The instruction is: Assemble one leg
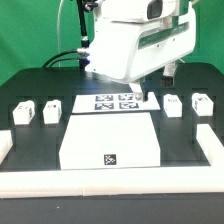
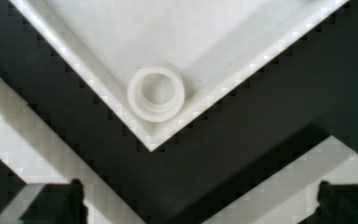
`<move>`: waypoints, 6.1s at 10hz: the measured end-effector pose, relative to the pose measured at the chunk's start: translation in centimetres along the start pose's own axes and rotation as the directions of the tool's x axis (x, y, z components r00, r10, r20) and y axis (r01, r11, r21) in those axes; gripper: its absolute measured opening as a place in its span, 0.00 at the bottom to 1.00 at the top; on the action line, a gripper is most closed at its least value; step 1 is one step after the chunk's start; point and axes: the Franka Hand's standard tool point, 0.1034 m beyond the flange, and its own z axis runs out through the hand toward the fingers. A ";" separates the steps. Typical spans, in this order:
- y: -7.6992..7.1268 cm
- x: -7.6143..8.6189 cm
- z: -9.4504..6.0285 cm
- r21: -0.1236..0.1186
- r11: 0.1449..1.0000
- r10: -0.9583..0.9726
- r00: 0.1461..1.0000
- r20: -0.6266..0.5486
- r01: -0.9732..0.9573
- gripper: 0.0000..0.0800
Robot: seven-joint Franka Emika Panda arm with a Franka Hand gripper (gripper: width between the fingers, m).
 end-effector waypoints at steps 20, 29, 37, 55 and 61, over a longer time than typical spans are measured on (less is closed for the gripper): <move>-3.1 -5.4 2.2 -0.037 0.956 -0.293 0.956 -0.018 0.292 0.81; -5.7 -10.1 5.7 0.042 0.861 -0.508 0.861 0.021 0.507 0.81; -6.7 -11.2 9.9 0.134 0.849 -0.519 0.854 0.029 0.511 0.81; -6.8 -10.9 10.3 0.116 0.859 -0.505 0.863 0.022 0.499 0.09; -7.1 -6.0 10.3 0.083 0.798 -0.600 0.800 0.017 0.597 0.09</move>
Offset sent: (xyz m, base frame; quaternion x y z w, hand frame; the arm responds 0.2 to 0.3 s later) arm 0.0000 0.0000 0.0000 0.0000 0.0000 0.0000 1.0000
